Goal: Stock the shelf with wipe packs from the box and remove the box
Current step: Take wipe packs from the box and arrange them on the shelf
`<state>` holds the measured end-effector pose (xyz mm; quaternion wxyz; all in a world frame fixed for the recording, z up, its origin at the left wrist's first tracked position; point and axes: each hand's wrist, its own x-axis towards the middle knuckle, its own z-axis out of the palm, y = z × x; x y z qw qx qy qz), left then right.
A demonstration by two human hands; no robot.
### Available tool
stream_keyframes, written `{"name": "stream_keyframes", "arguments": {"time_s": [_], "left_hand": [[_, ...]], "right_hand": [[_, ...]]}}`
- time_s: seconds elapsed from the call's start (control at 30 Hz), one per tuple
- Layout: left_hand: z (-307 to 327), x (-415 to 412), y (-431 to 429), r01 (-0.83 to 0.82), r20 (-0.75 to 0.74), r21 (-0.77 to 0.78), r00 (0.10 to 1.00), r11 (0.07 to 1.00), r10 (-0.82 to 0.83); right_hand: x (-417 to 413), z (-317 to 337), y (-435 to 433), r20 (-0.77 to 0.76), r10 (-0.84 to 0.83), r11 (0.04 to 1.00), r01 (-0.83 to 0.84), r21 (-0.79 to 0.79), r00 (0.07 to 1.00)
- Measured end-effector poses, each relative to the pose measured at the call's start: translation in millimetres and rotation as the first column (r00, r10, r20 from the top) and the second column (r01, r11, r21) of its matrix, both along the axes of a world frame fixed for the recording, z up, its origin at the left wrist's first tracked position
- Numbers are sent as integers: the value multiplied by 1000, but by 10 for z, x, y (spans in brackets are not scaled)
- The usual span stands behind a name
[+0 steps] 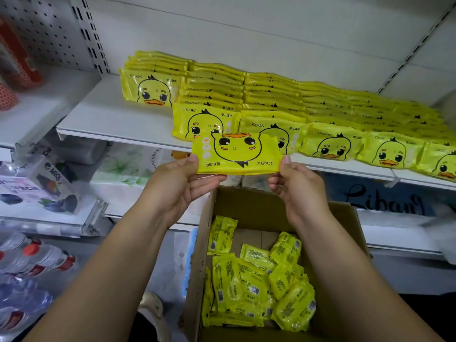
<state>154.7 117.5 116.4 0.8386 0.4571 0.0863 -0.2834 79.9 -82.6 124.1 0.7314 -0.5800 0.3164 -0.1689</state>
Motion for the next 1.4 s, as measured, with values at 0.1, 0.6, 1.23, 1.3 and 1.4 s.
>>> {"name": "stream_keyframes", "arguments": {"time_s": [0.1, 0.6, 1.23, 1.3, 1.4], "left_hand": [[-66, 45, 17, -80, 66, 35, 995, 996, 78], [-81, -20, 319, 394, 339, 515, 722, 761, -603], [-120, 54, 272, 100, 413, 581, 819, 808, -398], [-169, 118, 333, -31, 484, 678, 770, 734, -415], [-194, 205, 410, -214, 547, 793, 662, 570, -512]], "right_hand": [[-5, -97, 25, -54, 78, 994, -82, -70, 995], [-173, -202, -13, -404, 589, 613, -712, -342, 700], [55, -10, 53, -48, 310, 944, -313, -101, 950], [104, 76, 17, -176, 266, 804, -319, -502, 948], [268, 164, 55, -273, 377, 313, -399, -862, 885]]}}
